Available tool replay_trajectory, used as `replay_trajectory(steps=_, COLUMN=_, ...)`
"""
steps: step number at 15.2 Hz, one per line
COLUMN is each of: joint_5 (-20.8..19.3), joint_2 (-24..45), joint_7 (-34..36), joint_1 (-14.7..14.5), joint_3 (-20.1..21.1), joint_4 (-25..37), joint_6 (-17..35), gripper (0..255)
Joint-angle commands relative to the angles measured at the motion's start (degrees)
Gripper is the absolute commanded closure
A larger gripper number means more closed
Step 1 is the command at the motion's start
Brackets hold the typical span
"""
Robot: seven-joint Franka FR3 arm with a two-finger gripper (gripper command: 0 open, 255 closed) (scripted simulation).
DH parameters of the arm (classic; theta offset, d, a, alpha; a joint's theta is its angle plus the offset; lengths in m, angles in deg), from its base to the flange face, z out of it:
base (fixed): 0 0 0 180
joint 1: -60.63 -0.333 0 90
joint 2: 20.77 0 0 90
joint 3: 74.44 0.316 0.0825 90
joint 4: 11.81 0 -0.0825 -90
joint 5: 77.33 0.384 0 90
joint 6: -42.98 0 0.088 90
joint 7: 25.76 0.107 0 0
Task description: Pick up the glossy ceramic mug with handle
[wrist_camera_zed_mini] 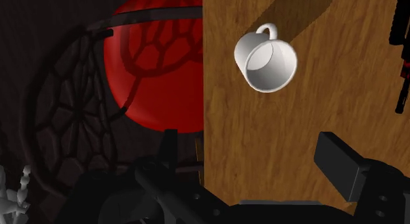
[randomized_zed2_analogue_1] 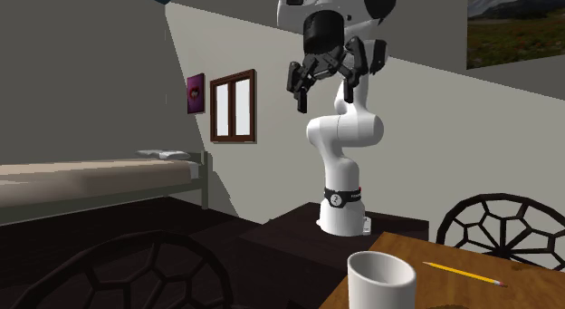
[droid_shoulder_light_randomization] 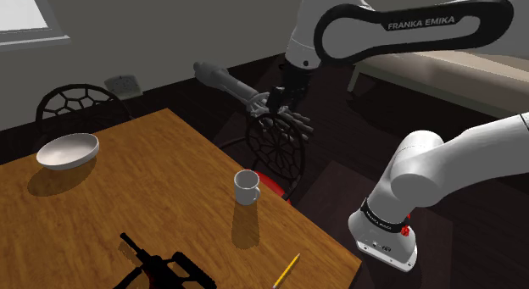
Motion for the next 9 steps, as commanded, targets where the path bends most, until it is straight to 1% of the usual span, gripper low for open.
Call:
replay_trajectory(steps=1, joint_5=0.5, joint_2=2.0, joint_7=0.7, joint_1=-0.2, joint_3=1.1, joint_4=-2.0, joint_6=3.7, gripper=0)
replay_trajectory(steps=5, joint_5=1.5, joint_2=7.2, joint_7=2.3, joint_1=-0.7, joint_3=3.4, joint_4=-5.3, joint_6=11.3, gripper=0)
replay_trajectory(steps=9, joint_5=2.1, joint_2=14.0, joint_7=4.0, joint_1=-1.0, joint_3=5.9, joint_4=-7.5, joint_6=19.3, gripper=0)
